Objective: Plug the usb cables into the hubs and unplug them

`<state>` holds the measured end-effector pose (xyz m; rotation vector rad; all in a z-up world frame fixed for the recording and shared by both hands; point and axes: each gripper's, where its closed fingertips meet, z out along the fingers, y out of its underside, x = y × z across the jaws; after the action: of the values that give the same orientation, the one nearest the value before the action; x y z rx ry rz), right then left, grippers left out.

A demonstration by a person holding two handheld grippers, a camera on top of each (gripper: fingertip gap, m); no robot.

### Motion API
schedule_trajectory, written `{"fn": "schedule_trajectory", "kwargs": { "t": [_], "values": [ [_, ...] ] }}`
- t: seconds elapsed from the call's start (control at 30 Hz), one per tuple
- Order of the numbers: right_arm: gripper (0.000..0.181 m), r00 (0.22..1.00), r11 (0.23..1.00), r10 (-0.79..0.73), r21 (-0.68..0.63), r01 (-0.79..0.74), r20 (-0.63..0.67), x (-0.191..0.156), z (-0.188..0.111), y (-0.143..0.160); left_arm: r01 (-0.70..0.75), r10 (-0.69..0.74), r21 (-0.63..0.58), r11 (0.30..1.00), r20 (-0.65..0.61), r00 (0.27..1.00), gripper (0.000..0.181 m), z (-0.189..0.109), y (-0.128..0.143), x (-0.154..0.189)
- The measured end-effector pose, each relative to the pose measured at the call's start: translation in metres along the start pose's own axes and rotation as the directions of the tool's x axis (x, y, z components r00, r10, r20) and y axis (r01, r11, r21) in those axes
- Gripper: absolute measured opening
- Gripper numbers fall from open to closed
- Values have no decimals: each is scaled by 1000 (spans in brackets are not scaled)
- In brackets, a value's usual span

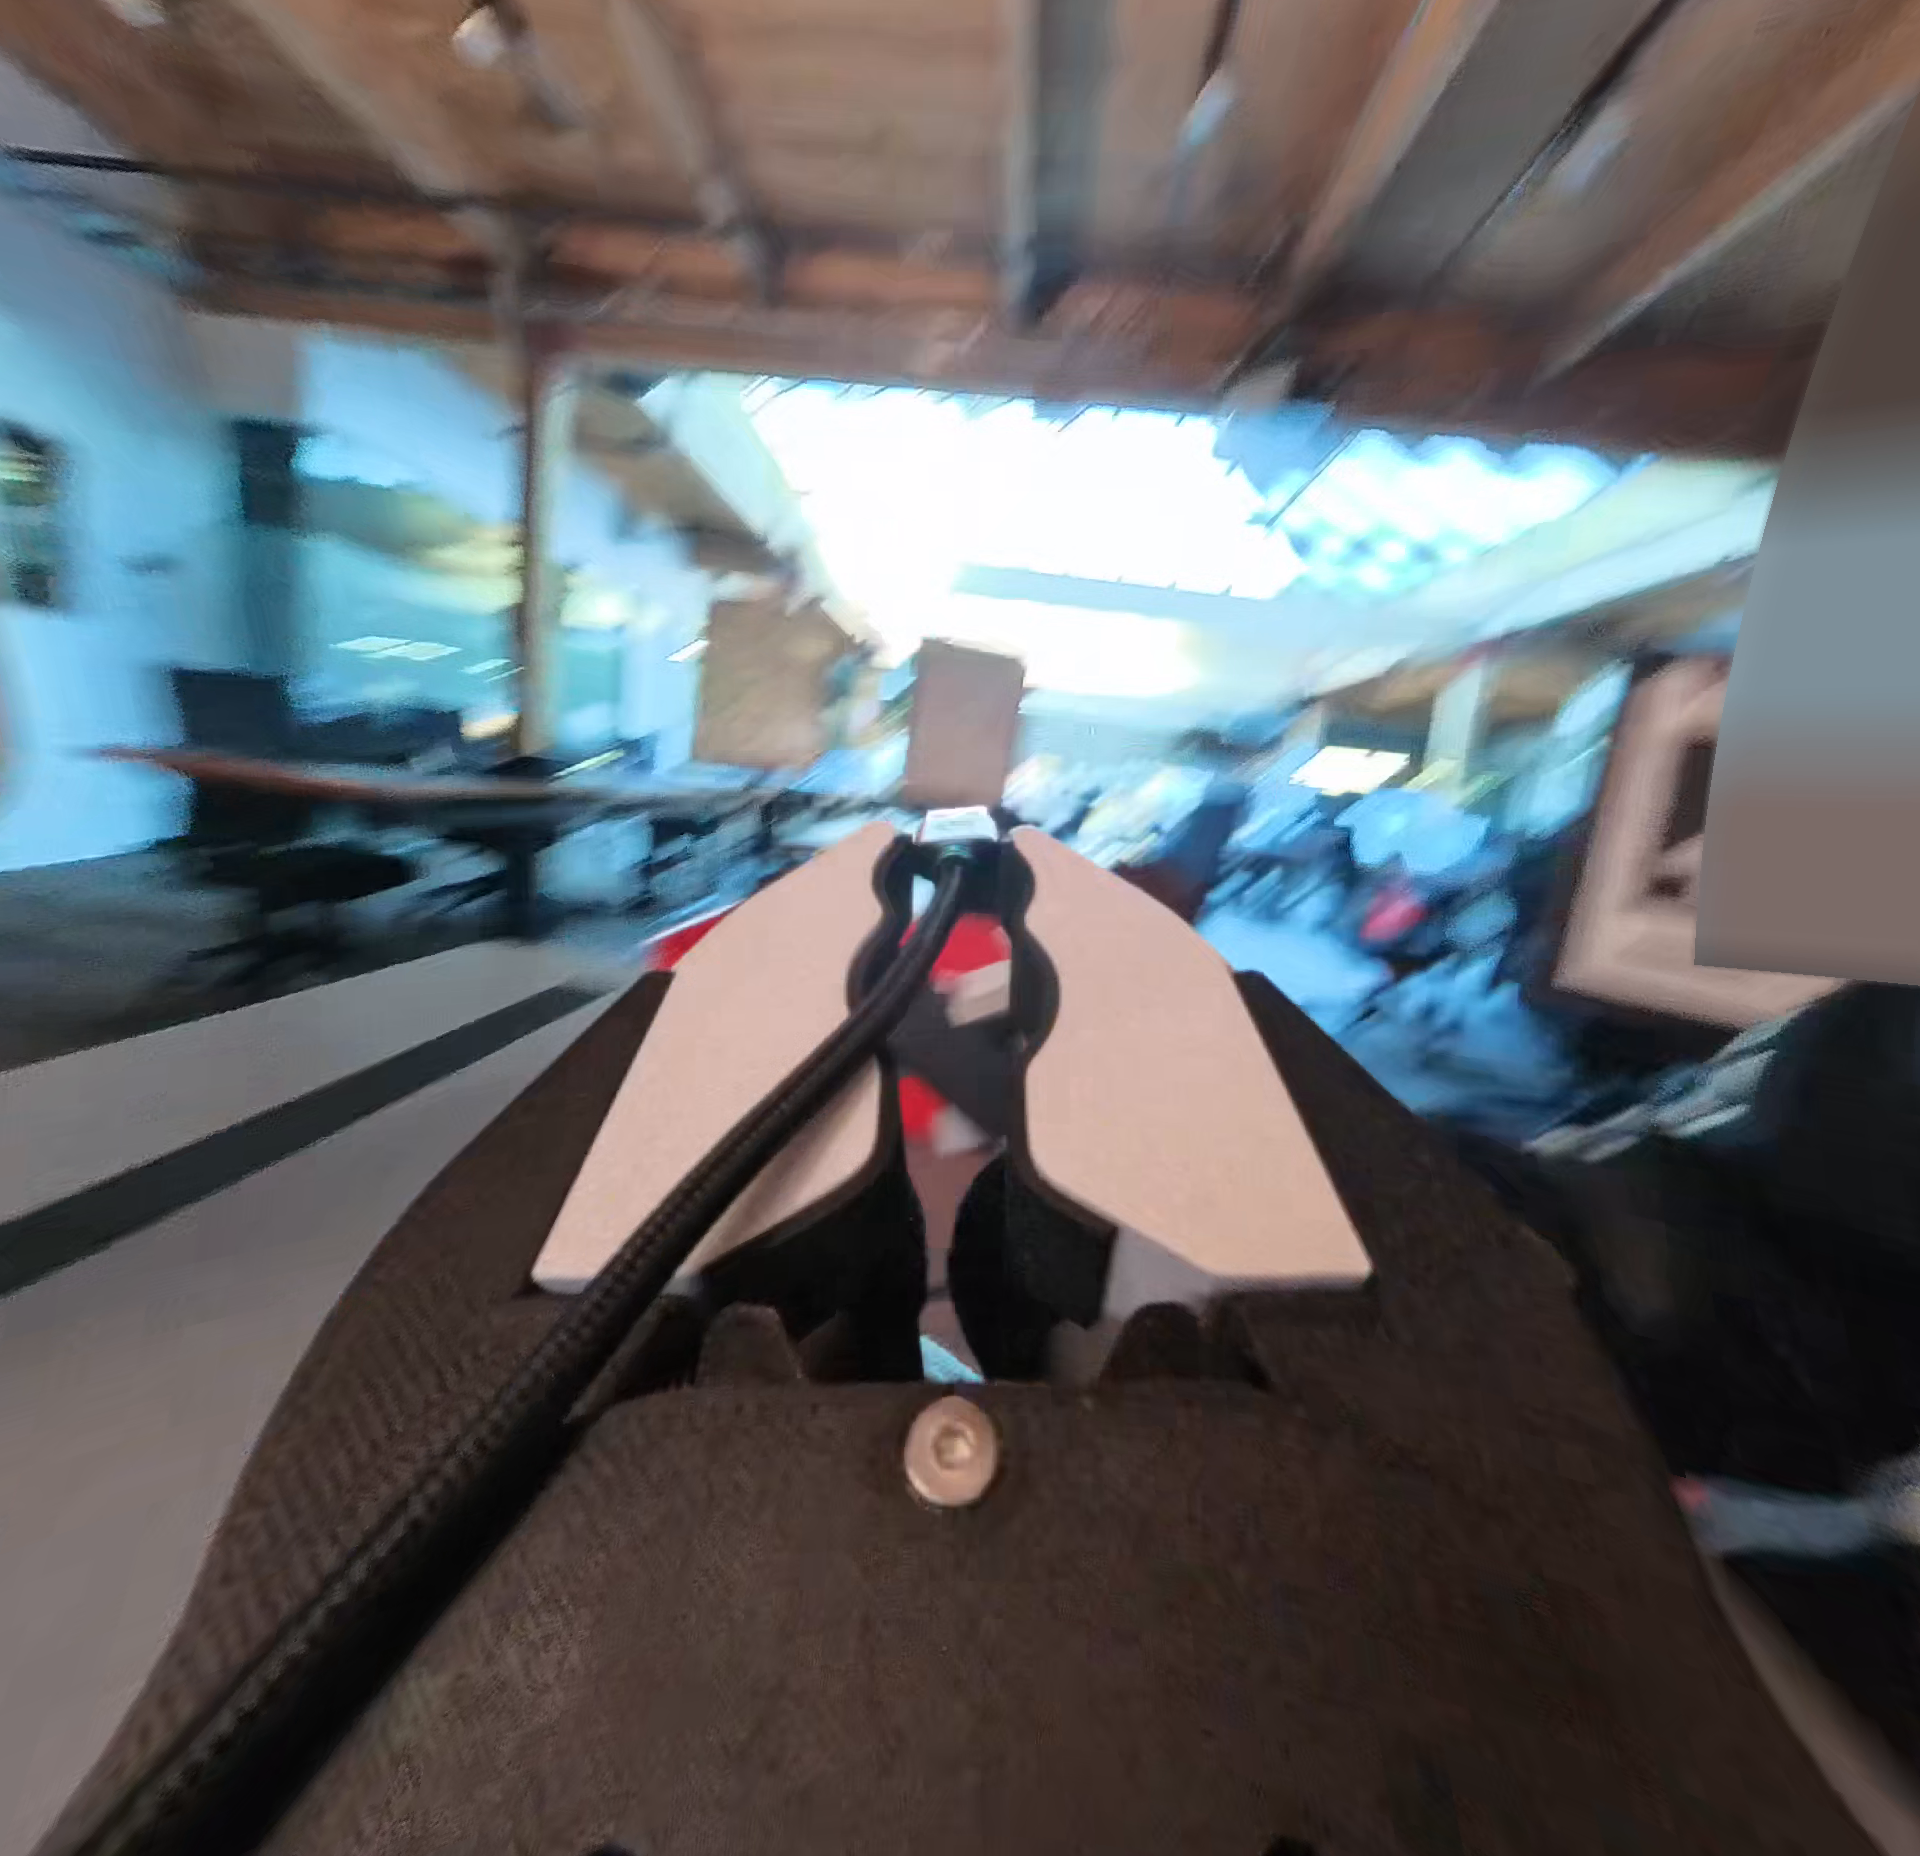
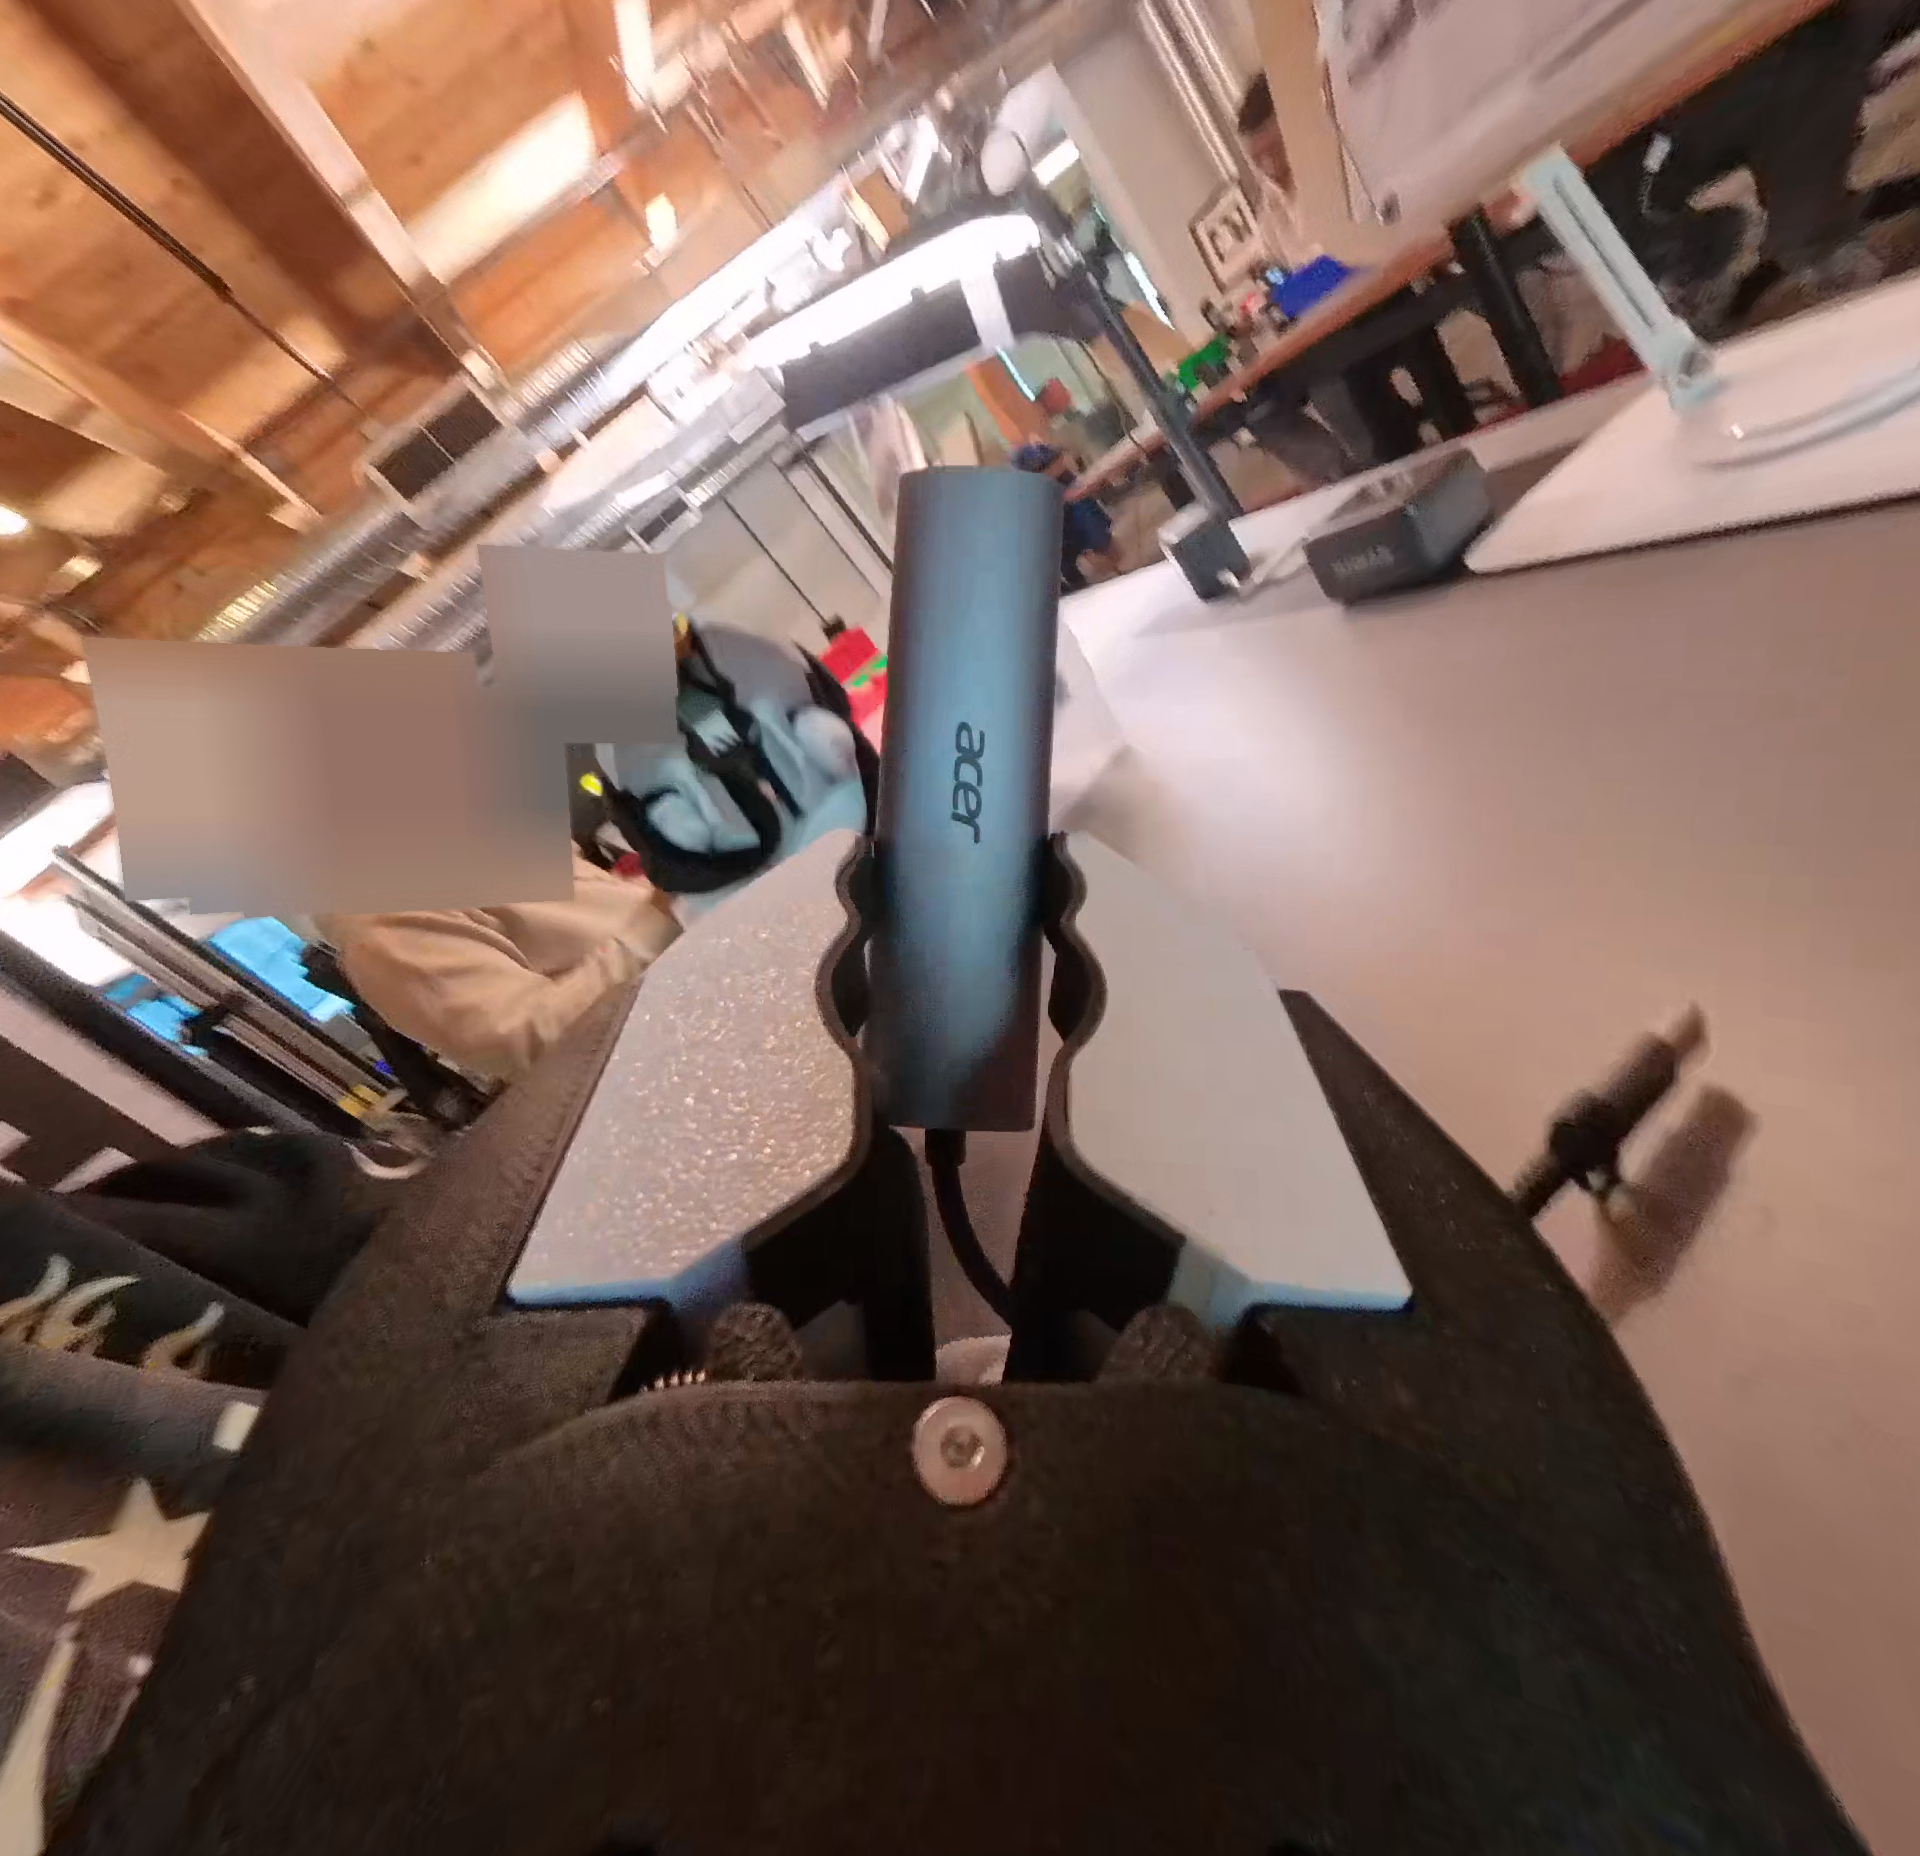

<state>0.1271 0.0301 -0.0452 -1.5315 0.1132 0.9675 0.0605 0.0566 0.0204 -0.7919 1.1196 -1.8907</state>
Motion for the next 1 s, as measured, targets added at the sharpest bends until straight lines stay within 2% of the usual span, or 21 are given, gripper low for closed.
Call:
{"fn": "schedule_trajectory", "kwargs": {
  "t": [0.03,0.1,0.17,0.23,0.27,0.33,0.4,0.5,0.7,0.77,0.9,1.0],
  "values": [
    [31,999,1000,-17,-27,16,-33,5,-1,7,-121,130,-104,987,76,989,15,0,10,-9],
    [31,996,998,-29,-60,25,-81,13,-5,16,-310,369,-288,906,175,913,15,-3,26,-24],
    [32,991,997,-42,-76,32,-130,21,-7,19,-425,518,-403,810,152,842,15,0,41,-23],
    [32,970,989,-121,-110,99,-211,30,-10,21,-540,667,-496,680,112,736,15,5,53,-21],
    [32,950,980,-181,-131,152,-253,33,-11,21,-589,719,-514,624,82,690,15,9,58,-17],
    [32,910,956,-283,-161,244,-303,33,-11,20,-624,755,-518,585,68,652,15,18,65,-8],
    [32,901,947,-317,-151,283,-297,27,-8,20,-632,780,-546,550,64,623,15,22,72,-7],
    [32,873,921,-386,-184,344,-298,23,-4,23,-684,842,-579,445,9,540,15,21,80,-7],
    [32,848,897,-438,-210,389,-299,23,-2,26,-659,842,-611,439,24,538,15,17,83,-16],
    [32,835,888,-457,-216,407,-307,22,-2,25,-653,831,-604,457,29,555,15,18,83,-16],
    [32,758,828,-560,-245,504,-335,20,-4,21,-644,820,-601,474,36,571,15,18,82,-15],
    [32,715,795,-606,-271,542,-349,21,-4,21,-636,829,-620,459,42,558,15,18,83,-16]
  ]
}}
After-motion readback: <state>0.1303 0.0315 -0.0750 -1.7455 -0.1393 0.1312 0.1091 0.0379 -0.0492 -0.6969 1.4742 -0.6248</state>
